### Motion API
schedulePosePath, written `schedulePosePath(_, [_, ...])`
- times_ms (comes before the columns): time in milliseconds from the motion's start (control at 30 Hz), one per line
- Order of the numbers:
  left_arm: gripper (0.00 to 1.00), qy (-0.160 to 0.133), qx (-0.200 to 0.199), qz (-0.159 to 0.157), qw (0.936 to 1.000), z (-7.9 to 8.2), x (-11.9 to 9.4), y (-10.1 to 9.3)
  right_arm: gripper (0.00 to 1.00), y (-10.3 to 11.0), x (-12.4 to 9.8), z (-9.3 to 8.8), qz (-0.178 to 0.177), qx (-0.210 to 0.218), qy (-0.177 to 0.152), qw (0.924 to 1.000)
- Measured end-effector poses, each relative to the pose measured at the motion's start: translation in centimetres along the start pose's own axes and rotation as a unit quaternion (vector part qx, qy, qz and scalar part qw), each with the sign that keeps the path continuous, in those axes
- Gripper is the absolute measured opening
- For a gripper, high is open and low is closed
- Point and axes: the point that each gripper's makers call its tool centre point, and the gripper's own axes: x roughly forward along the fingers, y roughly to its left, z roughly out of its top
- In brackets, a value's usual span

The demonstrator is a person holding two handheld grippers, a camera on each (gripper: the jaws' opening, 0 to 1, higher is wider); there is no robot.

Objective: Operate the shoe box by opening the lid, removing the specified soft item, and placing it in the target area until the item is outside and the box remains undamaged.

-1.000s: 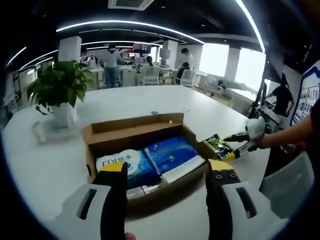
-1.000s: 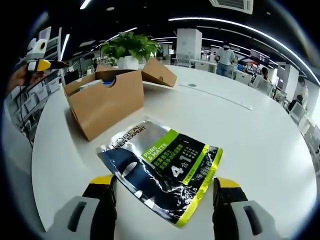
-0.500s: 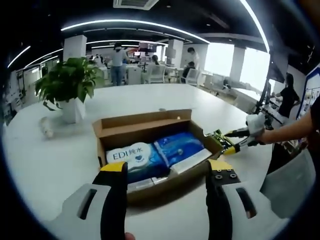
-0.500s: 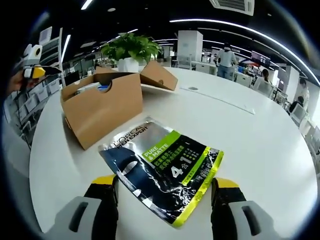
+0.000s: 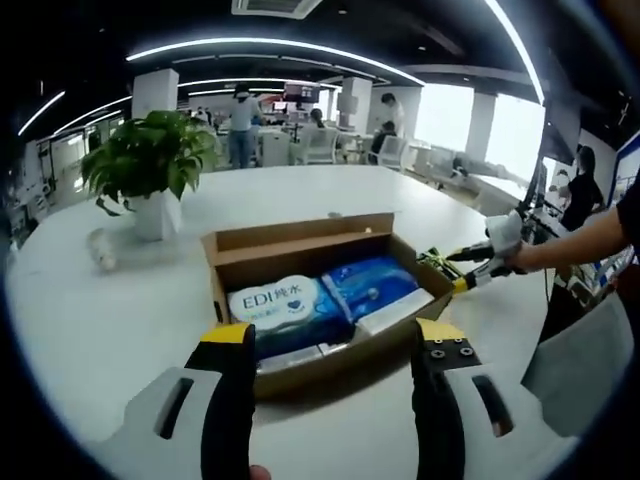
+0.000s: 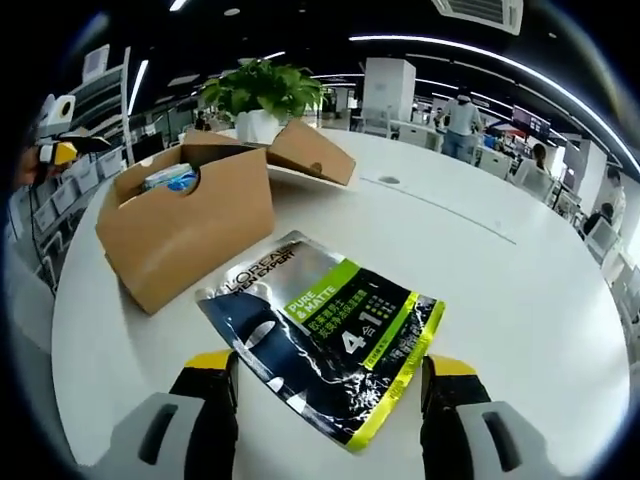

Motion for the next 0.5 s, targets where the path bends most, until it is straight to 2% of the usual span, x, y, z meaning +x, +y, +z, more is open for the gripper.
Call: schedulePosePath(500, [0.64, -0.001, 0.009, -0.001, 1.0000, 0.05, -0.24, 0.61, 0.72, -0.20, 0.12, 0.27, 0.011, -0.017, 0.011, 0.9997])
